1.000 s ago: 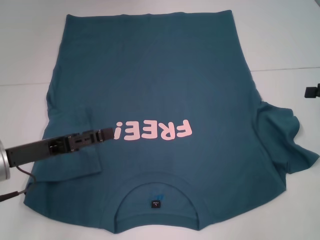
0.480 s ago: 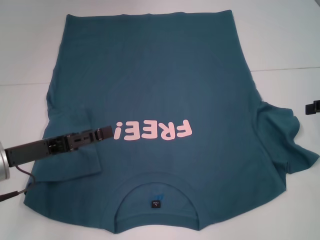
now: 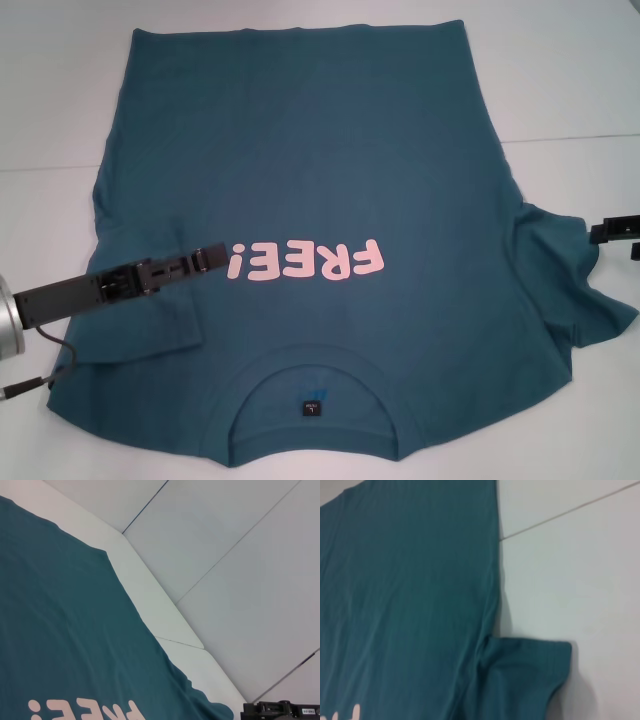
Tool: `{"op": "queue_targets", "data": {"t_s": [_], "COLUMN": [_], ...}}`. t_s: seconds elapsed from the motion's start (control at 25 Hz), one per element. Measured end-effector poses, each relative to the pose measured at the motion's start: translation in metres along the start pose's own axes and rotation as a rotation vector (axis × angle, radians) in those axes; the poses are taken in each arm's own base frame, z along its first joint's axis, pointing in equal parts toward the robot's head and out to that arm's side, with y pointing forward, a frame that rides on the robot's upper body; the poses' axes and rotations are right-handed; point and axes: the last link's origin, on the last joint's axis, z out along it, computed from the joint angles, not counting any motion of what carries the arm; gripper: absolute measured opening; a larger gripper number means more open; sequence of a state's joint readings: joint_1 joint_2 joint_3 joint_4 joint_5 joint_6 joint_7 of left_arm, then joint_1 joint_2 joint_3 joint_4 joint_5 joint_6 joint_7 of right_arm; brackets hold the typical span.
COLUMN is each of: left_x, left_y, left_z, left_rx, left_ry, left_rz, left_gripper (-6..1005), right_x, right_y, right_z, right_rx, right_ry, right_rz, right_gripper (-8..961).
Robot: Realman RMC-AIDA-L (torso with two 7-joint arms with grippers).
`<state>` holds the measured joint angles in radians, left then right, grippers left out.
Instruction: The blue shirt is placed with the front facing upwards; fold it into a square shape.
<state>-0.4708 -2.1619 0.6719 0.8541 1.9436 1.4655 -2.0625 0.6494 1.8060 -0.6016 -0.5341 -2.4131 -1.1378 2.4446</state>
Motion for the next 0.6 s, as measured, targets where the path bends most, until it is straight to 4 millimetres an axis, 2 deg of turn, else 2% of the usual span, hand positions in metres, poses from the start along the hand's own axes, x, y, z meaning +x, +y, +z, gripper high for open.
{"op": "queue_targets", "data": {"t_s": [0.32,0.6], "left_x": [-0.001,-0.001], "left_y": [-0.001,-0.003], "left_z": [0.0,-0.001], "left_rx": [0.005,0.018], "left_ry": [0.004,0.01], "left_rz": [0.001,-0.001], "left_gripper": [932,932], "right_x": [0.0,0.0], "right_y": [0.013,0.019], "right_z": [0.02,0.026], "right_rx": [0.014,0.019], "right_ry": [-0.012,-0.005], "right_rz": [-0.012,-0.031], "right_gripper": [814,813]}}
